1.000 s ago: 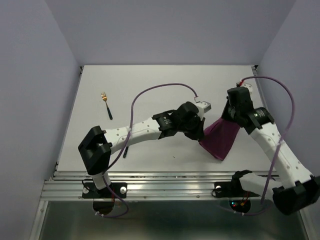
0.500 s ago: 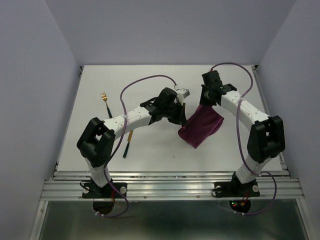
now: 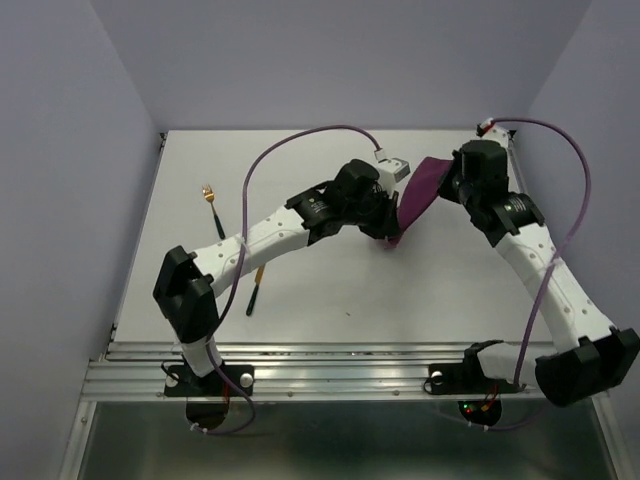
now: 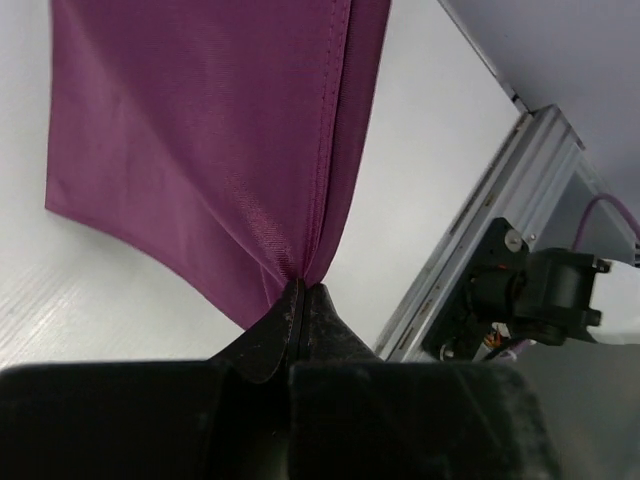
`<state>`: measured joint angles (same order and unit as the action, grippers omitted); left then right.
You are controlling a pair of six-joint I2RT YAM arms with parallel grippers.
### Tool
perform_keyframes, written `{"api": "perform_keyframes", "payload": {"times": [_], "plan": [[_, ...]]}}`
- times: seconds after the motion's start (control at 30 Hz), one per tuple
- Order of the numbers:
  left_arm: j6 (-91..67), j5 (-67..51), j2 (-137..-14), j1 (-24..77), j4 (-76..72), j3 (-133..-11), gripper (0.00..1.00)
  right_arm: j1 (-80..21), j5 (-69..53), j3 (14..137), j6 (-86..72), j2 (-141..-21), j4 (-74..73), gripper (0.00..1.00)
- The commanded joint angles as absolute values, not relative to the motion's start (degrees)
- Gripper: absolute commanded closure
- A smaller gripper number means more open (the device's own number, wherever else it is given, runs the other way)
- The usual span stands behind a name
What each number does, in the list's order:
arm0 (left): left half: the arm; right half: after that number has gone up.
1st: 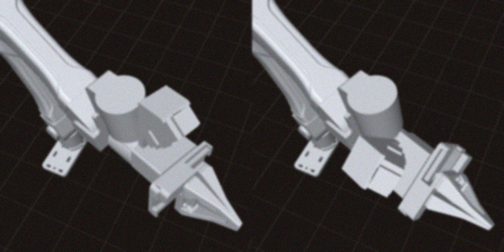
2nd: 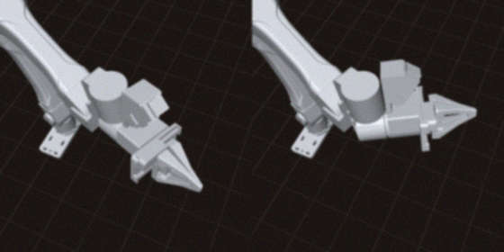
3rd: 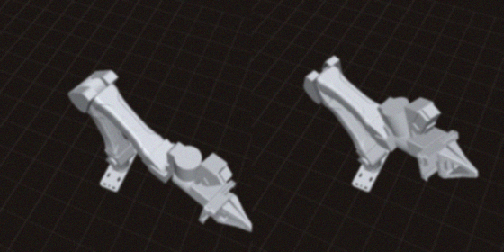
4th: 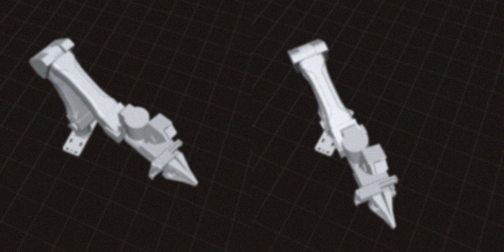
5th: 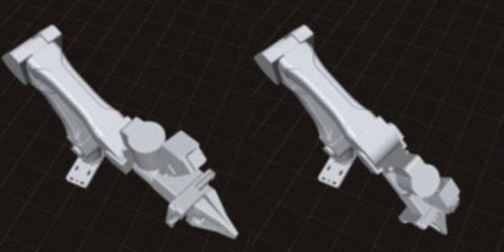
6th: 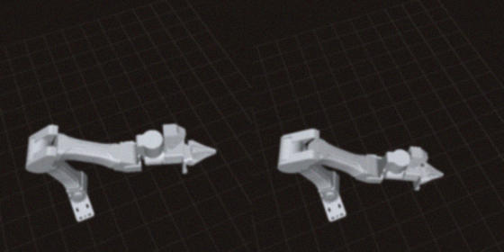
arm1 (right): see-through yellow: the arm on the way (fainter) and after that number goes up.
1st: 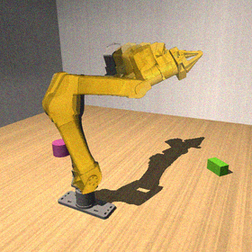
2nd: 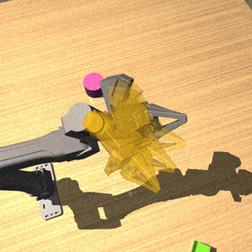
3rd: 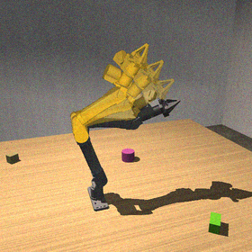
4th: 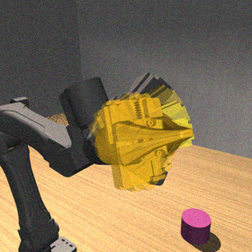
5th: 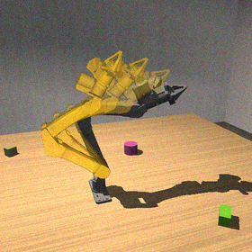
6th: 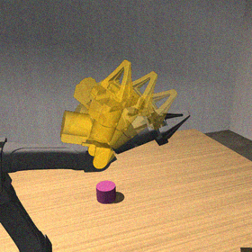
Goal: Fold the napkin into a case and place the utensils inside
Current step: Turn over the upper triangle folded napkin at the center of the board.
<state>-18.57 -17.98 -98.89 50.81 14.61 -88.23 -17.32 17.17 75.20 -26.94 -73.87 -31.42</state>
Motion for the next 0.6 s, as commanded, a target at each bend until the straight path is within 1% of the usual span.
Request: {"api": "perform_keyframes", "payload": {"times": [0.0, 0.07, 0.17, 0.2, 0.33, 0.43, 0.47, 0.57], "plan": [[-18.8, -12.3, -94.7, 57.0, 21.9, -95.0, 1.0, -15.9, 22.8, 70.3, -29.3, -64.5, -27.4, 0.99], [-19.5, -9.6, -95.3, 61.2, 24.2, -97.8, 1.0, -15.9, 24.4, 67.9, -30.2, -58.8, -30.1, 0.99], [-20.6, -7.5, -95.9, 66.0, 26.1, -100.2, 1.0, -15.9, 26.5, 65.9, -31.2, -53.6, -33.4, 0.99], [-21.3, -6.8, -96.2, 67.2, 26.8, -101.4, 1.0, -15.9, 27.8, 65.6, -31.4, -50.2, -34.6, 0.99], [-23.3, -6.1, -98.2, 72.2, 28.7, -105.5, 1.0, -15.9, 31.5, 65.9, -31.6, -43.3, -43.0, 0.99], [-25.1, -8.3, -100.5, 75.8, 28.0, -108.6, 1.0, -15.9, 34.4, 68.5, -31.0, -40.0, -49.5, 0.99], [-25.8, -10.8, -101.4, 77.0, 25.9, -109.2, 1.0, -15.9, 34.9, 70.0, -30.8, -39.3, -50.8, 0.99], [-29.3, -14.8, -103.0, 78.4, 21.8, -108.6, 1.0, -15.9, 36.6, 72.4, -29.5, -38.3, -55.6, 0.99]]}}
